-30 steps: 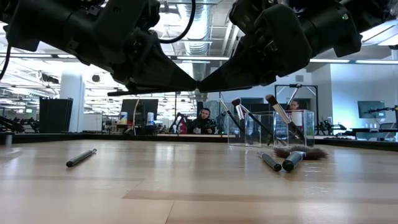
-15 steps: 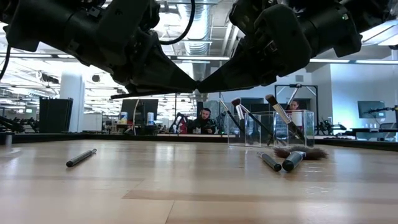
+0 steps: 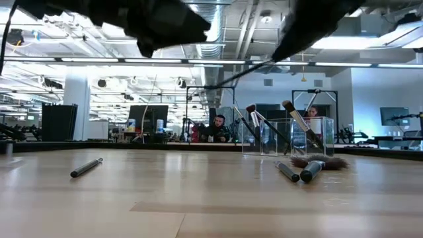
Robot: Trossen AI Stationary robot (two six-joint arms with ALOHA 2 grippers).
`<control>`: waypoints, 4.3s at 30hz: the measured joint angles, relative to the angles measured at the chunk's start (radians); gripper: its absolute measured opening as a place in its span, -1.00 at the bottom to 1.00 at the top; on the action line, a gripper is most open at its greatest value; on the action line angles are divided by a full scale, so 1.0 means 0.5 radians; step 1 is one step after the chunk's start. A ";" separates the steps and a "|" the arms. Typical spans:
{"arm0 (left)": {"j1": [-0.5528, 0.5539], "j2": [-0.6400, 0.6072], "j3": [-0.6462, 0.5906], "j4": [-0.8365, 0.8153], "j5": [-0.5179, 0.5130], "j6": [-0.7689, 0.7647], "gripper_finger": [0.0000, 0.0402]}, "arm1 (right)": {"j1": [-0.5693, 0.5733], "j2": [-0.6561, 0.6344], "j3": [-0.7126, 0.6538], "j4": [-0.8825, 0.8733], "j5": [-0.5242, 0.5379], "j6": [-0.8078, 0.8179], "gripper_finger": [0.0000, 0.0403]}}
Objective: Put items in baskets/containers
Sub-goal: Put the liner brush into the transparent organizer, then put the eyeshadow brush into the transparent organizer
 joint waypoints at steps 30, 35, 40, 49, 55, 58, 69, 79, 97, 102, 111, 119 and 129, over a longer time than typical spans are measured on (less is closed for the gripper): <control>-0.090 -0.127 -0.500 -0.035 0.219 -0.747 -0.42 | -0.361 0.186 0.615 -2.067 -0.130 0.156 -0.96; -0.097 -0.127 -0.532 -0.038 0.219 -0.803 -0.42 | -0.437 0.278 0.615 -2.065 -0.129 0.098 -0.90; -0.097 -0.127 -0.542 -0.037 0.219 -0.806 -0.42 | -0.481 0.296 0.615 -2.058 -0.129 0.098 -0.75; -0.099 -0.127 -0.542 -0.053 0.608 -0.642 -0.42 | -0.427 0.249 0.728 -2.074 -0.131 0.206 -0.50; -0.180 -0.126 -0.599 -0.131 0.794 -0.462 -0.42 | -0.254 0.248 0.871 -1.835 -0.145 0.250 -0.44; -0.176 -0.126 -0.665 -0.139 0.789 -0.399 -0.42 | -0.155 0.248 0.893 -1.613 -0.146 0.249 -0.44; 0.024 -0.126 -0.876 -0.135 0.778 -0.064 -0.42 | 0.127 0.263 0.894 -0.706 -0.144 -0.055 -0.44; 0.109 -0.129 -0.954 -0.094 0.902 -0.022 -0.43 | 0.118 0.378 0.892 -0.550 -0.142 -0.149 -0.44; 0.075 -0.118 -0.982 0.007 0.790 -0.952 -0.95 | 0.116 0.641 0.891 -0.574 -0.300 -0.152 -0.44; 0.071 -0.115 -0.939 0.105 0.699 -0.964 -0.91 | 0.182 0.385 0.893 -0.656 -0.216 -0.156 -0.44; 0.064 -0.117 -0.779 0.129 0.755 -0.381 -0.58 | 0.351 0.024 0.395 -0.053 0.033 -0.450 -0.44; 0.166 -0.119 -0.926 0.065 0.941 -0.154 -0.20 | 0.298 0.223 -0.397 1.750 -0.087 -0.466 -0.44; 0.195 -0.119 -1.046 0.114 1.009 -0.114 -0.21 | 0.014 0.532 -0.351 2.158 -0.216 -0.203 -0.44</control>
